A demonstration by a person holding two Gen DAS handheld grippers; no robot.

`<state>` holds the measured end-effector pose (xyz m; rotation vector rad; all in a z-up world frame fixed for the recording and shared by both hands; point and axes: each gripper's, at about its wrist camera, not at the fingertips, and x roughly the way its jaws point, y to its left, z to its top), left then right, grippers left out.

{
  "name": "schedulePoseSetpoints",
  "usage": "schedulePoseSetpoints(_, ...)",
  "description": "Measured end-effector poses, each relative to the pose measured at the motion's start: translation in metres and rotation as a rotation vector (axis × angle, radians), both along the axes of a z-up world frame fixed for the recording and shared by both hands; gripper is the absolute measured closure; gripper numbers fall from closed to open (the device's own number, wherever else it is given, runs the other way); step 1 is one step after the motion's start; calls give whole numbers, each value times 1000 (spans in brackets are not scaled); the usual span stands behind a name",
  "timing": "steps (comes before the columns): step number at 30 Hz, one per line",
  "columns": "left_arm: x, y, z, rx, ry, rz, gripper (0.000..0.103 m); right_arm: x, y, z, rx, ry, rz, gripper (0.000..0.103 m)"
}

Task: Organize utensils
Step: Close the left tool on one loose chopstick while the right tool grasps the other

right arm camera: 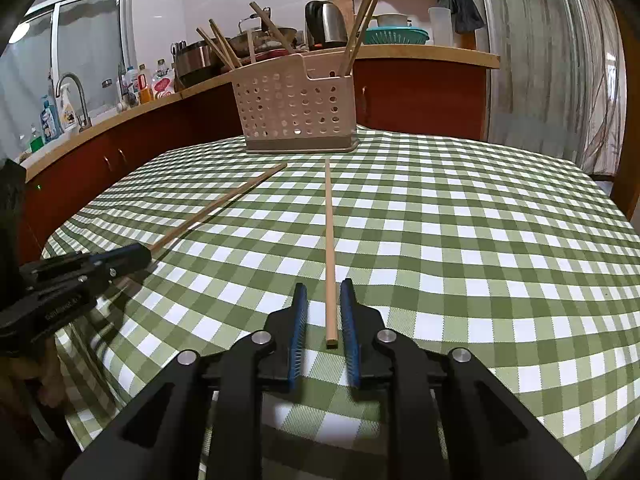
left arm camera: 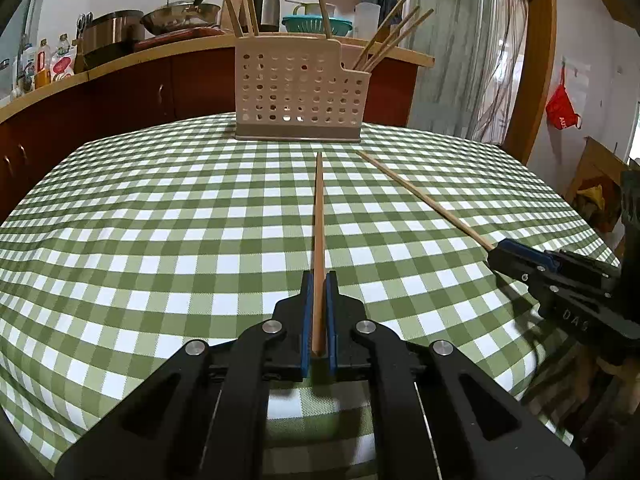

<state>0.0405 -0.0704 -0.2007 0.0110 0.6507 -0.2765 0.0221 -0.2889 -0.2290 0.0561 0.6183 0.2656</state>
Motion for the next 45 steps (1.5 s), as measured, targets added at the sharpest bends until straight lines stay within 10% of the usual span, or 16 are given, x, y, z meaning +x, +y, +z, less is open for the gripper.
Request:
schedulePoseSetpoints(14,-4,7,22,10,-94,12,96,-6,8,8,-68,-39,18,100)
schedulePoseSetpoints(20,-4,6,19,11,-89,11,96,-9,4,11,-52,-81,-11,70)
schedulePoseSetpoints(27,-5,7,19,8,-89,13,96,-3,-3,3,-21,-43,-21,70)
schedulePoseSetpoints(32,-4,8,18,7,-87,14,96,-3,-4,0,-34,-39,-28,92)
schedulePoseSetpoints(45,-8,9,24,8,-110,10,96,-9,4,9,-67,-60,-1,97)
